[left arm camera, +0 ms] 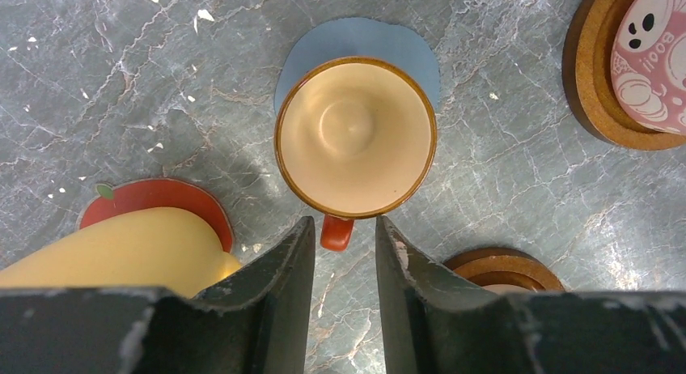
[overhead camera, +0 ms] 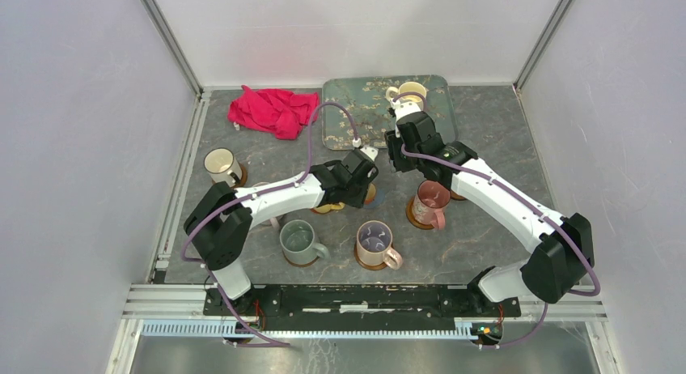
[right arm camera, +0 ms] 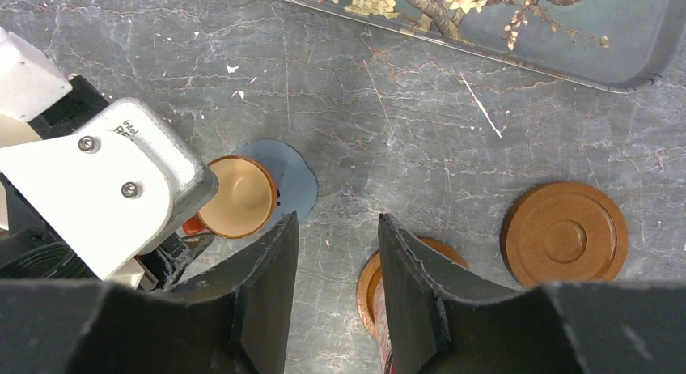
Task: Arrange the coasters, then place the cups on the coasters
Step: Place the cup on the coaster.
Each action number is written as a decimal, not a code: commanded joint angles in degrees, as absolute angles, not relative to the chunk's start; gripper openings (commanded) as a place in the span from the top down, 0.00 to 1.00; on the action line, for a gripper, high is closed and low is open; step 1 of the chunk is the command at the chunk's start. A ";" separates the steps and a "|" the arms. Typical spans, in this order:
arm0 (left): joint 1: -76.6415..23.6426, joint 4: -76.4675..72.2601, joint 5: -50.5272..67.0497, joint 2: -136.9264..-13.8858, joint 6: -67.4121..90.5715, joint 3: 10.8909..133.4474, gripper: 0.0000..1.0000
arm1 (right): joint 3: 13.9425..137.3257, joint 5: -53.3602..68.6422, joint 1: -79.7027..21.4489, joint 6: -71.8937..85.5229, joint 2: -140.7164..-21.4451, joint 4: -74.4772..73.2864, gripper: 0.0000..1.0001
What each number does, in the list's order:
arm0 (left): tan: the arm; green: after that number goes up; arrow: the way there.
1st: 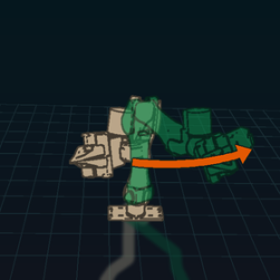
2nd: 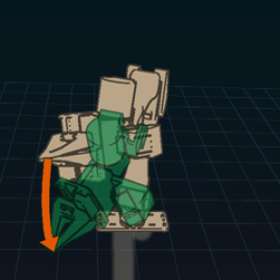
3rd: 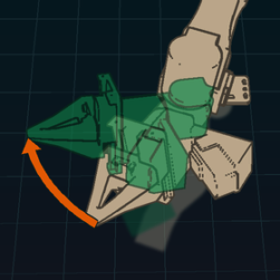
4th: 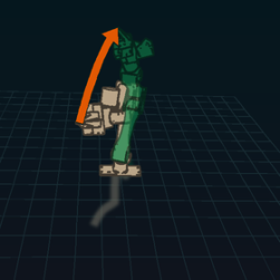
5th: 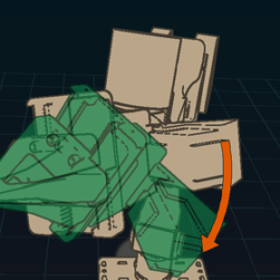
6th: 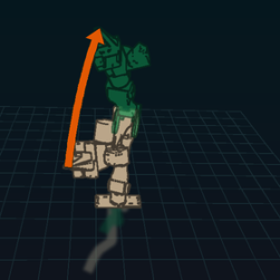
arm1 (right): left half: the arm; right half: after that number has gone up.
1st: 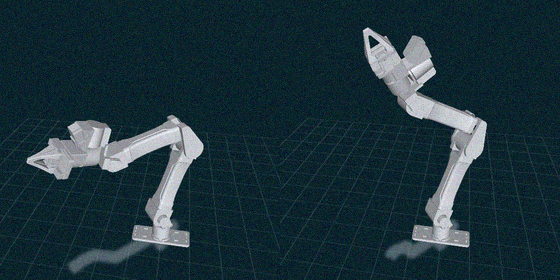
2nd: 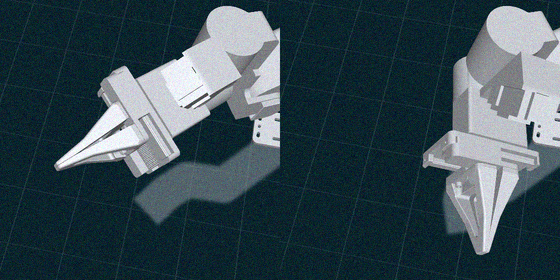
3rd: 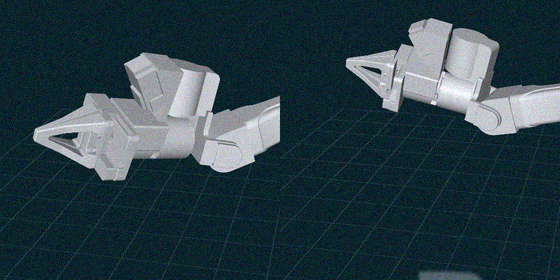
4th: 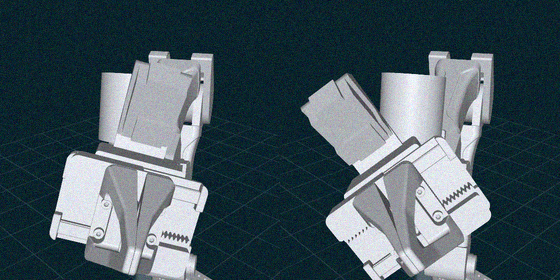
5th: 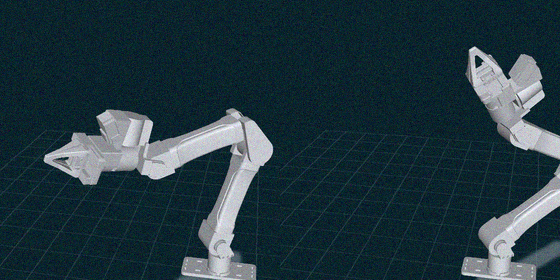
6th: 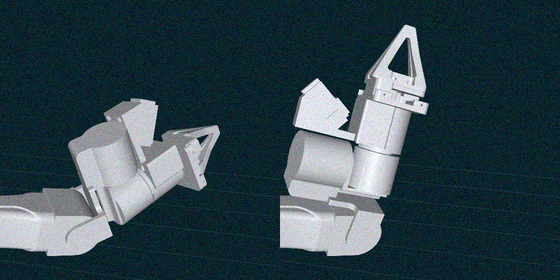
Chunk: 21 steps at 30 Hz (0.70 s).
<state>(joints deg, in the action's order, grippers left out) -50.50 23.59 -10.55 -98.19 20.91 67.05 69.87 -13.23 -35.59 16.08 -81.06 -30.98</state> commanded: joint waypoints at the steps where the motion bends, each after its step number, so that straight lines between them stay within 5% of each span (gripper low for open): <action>1: -50.89 21.62 -11.89 -95.57 18.45 66.36 0.58 | 69.75 -14.50 -35.44 15.66 -79.19 -30.82 0.52; 12: -50.89 23.06 -12.24 -93.60 17.77 69.69 0.44 | 71.40 -14.89 -35.44 15.67 -79.49 -31.26 0.39; 21: -50.42 25.76 -13.80 -92.13 17.96 75.54 0.20 | 78.00 -16.62 -33.20 15.19 -83.10 -31.32 0.03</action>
<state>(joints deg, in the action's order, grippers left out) -50.61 25.10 -11.53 -95.70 20.18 71.44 71.55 -14.04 -34.94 15.97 -81.41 -32.12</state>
